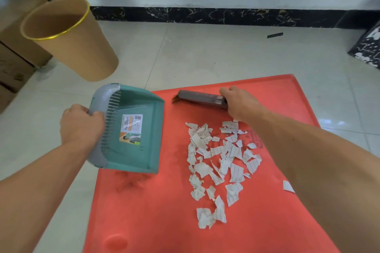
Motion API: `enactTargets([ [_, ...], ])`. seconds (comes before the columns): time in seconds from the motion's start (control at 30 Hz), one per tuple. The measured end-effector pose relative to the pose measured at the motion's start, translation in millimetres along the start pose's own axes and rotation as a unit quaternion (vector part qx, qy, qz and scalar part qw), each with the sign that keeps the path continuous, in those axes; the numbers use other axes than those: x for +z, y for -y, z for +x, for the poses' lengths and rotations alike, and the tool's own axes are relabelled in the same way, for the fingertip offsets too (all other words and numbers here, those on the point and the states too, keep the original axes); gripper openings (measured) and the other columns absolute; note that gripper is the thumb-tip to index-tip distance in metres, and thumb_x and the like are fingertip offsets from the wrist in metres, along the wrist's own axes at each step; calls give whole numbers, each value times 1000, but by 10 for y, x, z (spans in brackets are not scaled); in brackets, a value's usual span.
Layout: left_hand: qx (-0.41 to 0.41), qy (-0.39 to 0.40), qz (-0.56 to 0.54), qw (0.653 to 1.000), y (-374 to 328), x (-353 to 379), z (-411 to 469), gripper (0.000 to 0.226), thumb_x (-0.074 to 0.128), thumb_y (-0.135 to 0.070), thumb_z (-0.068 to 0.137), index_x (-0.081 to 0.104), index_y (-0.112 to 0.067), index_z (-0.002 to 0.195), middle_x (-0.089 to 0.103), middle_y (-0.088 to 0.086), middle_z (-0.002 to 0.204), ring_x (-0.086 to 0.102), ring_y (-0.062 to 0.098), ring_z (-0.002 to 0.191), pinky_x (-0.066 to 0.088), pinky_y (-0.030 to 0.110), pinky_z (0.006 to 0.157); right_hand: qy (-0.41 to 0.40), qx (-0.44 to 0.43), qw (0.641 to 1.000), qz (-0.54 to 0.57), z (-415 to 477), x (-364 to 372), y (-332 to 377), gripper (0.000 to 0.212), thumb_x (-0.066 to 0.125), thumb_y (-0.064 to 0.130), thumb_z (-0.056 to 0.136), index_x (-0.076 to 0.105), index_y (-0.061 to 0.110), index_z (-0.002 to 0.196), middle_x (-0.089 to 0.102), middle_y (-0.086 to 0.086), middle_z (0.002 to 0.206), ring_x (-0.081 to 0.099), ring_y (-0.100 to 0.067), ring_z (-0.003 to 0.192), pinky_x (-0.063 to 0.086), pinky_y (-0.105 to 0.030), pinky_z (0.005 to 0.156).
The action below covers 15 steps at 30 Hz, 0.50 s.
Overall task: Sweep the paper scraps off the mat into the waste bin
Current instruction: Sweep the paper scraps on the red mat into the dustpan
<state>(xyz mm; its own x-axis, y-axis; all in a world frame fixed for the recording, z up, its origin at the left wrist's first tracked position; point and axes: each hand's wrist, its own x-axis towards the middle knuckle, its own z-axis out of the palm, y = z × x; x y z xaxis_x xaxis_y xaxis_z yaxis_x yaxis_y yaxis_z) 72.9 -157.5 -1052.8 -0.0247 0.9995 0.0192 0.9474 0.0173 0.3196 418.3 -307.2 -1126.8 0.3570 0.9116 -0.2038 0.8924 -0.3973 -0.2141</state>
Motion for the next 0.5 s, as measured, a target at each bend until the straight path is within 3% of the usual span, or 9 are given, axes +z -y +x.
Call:
enactTargets([
  [0.1, 4, 7, -9, 1000, -37, -13, -22, 33, 47, -30, 79, 58, -1, 92, 59, 24, 102, 56, 42, 91, 47, 47, 76, 79, -29, 996, -14, -153, 23, 73, 38, 68, 7, 85, 48, 19, 114, 47, -3, 94, 54, -24, 80, 52, -37, 66],
  [0.2, 10, 16, -15, 1000, -92, -33, -60, 36, 47, -29, 76, 59, 2, 90, 60, 27, 100, 58, 45, 87, 48, 47, 71, 116, -38, 992, -14, -349, 51, 161, 40, 67, 9, 88, 48, 23, 120, 48, 0, 95, 56, -20, 82, 56, -35, 72],
  [0.37, 7, 35, -17, 999, -191, -77, -144, 30, 53, -23, 80, 61, 4, 92, 59, 27, 103, 56, 43, 86, 42, 42, 68, 126, -38, 991, -3, -670, 37, 329, 40, 62, 5, 89, 46, 21, 121, 47, 0, 96, 51, -19, 80, 44, -30, 64],
  [0.5, 22, 42, -27, 998, -213, -148, -194, 35, 53, -27, 79, 62, 4, 91, 60, 27, 102, 57, 44, 85, 44, 43, 68, 59, -14, 998, 8, -861, -98, 417, 34, 55, 1, 87, 45, 18, 115, 46, -3, 95, 53, -22, 80, 49, -36, 63],
])
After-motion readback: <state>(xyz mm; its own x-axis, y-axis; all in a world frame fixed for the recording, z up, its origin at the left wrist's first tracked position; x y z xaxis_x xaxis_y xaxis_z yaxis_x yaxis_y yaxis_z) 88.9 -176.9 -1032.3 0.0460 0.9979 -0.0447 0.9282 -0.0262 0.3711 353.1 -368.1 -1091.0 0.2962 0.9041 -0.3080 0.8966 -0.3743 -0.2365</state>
